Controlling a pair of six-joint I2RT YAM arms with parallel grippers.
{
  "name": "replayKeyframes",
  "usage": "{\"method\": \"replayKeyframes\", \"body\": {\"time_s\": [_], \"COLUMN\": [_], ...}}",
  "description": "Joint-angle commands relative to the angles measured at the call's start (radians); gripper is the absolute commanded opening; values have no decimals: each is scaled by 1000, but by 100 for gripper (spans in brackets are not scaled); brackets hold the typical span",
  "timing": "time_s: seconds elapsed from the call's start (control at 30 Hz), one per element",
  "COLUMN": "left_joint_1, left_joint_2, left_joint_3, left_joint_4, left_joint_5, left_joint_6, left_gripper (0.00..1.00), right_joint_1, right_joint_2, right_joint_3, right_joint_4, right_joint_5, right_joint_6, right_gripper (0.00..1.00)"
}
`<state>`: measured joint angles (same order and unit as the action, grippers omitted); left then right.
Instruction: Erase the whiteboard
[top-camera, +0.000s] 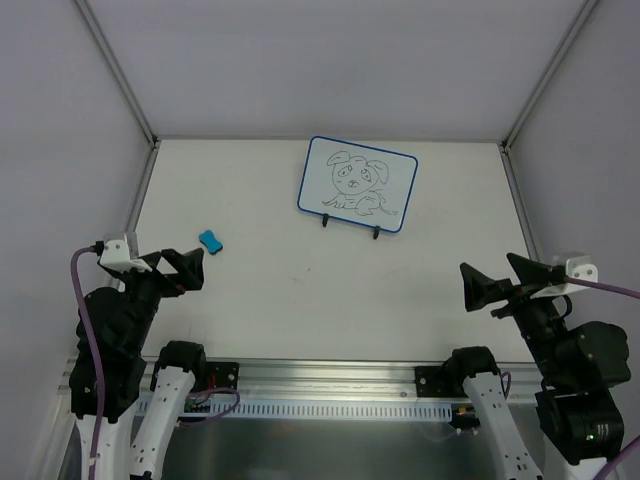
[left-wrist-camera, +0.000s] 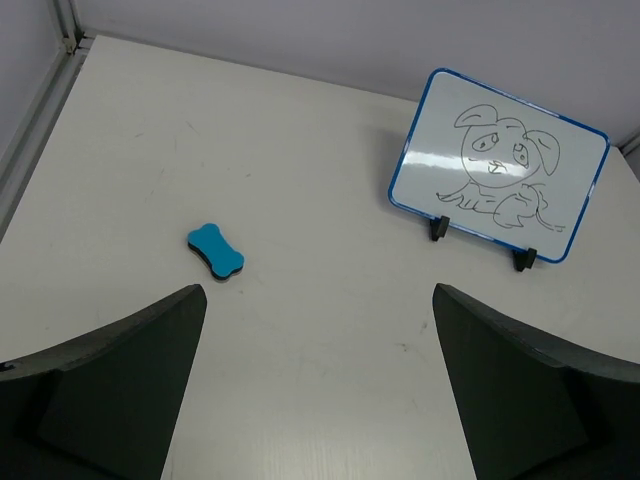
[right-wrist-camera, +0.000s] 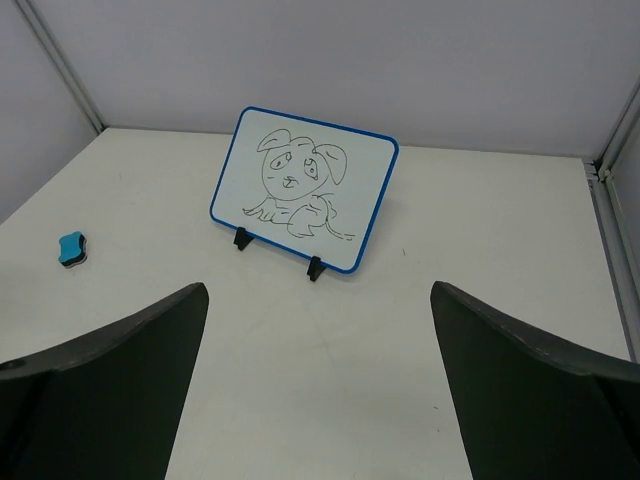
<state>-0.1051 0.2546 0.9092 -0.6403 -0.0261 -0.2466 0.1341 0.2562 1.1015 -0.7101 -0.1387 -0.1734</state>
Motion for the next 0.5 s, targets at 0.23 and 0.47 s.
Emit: {"method": "replayKeyframes", "body": {"time_s": [0.23, 0.47], "left_joint_1": [-4, -5], "left_joint_2": [72, 144], "left_joint_3": [-67, -125], "left_joint_4": [5, 13], "left_joint_5": [-9, 5], "left_joint_6": [-31, -85], "left_gripper": [99, 99], "right_joint_1": [-2, -4], "right_joint_2": [181, 354], "right_joint_3": [-26, -118], "right_joint_4": [89, 323], "right_joint_5": [-272, -230], "right_joint_6": [23, 170], "right_gripper": [99, 99]}}
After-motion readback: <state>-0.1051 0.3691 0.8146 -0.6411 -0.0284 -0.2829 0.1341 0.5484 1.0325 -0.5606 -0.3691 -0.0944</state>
